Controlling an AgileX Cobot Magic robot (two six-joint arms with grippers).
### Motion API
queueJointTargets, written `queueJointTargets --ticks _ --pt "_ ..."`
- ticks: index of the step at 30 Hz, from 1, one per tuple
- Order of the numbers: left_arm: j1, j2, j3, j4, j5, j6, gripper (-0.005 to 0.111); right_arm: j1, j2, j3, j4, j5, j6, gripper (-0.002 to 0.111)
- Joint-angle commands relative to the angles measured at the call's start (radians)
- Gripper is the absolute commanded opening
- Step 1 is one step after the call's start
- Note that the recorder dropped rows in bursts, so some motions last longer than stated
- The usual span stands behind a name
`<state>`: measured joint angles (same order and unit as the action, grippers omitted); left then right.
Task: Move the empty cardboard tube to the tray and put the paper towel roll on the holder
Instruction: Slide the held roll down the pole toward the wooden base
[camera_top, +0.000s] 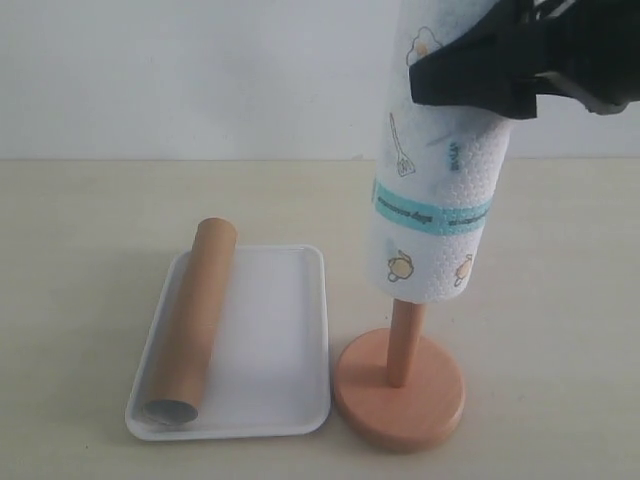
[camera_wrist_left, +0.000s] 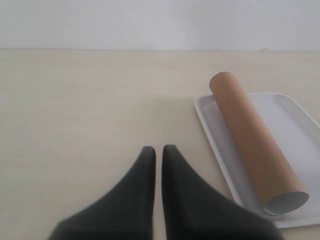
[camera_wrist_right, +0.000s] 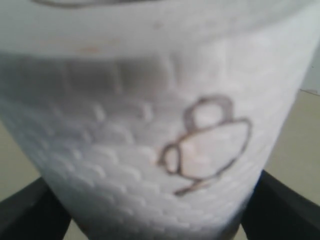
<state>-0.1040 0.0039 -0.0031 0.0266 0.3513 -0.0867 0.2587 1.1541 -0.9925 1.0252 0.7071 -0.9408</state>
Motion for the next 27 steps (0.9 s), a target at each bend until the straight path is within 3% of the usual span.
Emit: queueJointTargets --ticks 1,8,14,27 --pt "0.003 -0.004 0.003 0.000 0.002 0.002 0.004 0.001 -0.002 -0.005 0.005 -0.007 -0.014 0.063" --pt "0.003 -0.004 0.003 0.000 0.002 0.002 0.004 0.003 -0.002 0.014 -0.013 -0.021 -0.016 0.064" --pt "0.003 -0.004 0.003 0.000 0.002 0.002 0.004 0.099 -0.002 0.073 -0.017 -0.146 -0.052 0.064" --pt "0.003 -0.004 0.003 0.000 0.002 0.002 0.004 0.102 -0.002 0.162 0.005 -0.232 -0.052 0.064"
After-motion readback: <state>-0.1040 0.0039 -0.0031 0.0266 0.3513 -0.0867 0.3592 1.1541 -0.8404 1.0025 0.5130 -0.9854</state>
